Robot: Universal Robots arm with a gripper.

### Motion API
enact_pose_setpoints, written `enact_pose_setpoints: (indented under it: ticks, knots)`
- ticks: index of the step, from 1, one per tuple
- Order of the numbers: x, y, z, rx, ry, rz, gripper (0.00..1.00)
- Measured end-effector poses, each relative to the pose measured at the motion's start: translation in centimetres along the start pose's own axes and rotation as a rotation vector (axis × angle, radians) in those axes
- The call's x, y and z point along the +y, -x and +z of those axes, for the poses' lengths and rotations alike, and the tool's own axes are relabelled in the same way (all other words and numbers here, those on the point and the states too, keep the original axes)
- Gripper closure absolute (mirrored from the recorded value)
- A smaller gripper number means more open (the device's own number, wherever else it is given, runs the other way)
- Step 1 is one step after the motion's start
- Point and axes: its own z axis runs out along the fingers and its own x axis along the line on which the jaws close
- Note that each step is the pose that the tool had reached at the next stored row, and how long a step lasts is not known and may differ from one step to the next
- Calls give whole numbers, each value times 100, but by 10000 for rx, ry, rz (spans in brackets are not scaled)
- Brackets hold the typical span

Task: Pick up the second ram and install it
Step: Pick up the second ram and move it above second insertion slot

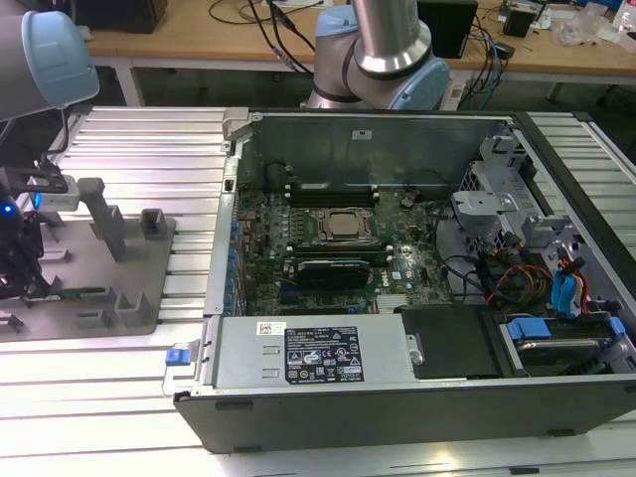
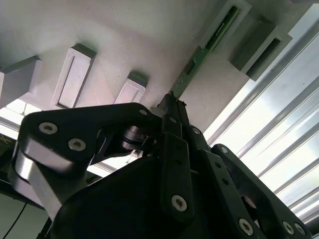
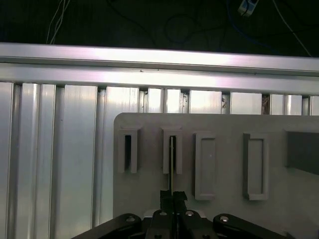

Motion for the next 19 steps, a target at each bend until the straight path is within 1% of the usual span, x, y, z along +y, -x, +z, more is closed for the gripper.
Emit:
enact_pose_setpoints:
  ticks: [1,5,6,8,11,19]
  knots:
    - [0,0,0,-3,-1,78,91]
    - [0,0,-2,-5,-3,113,91]
    - [1,0,-11,-4,-1,114,91]
    - [1,1,-52,-4,-2,114,91]
    - [1,1,-80,-4,-2,114,91]
    - [2,2,-126,-3,0,114,91]
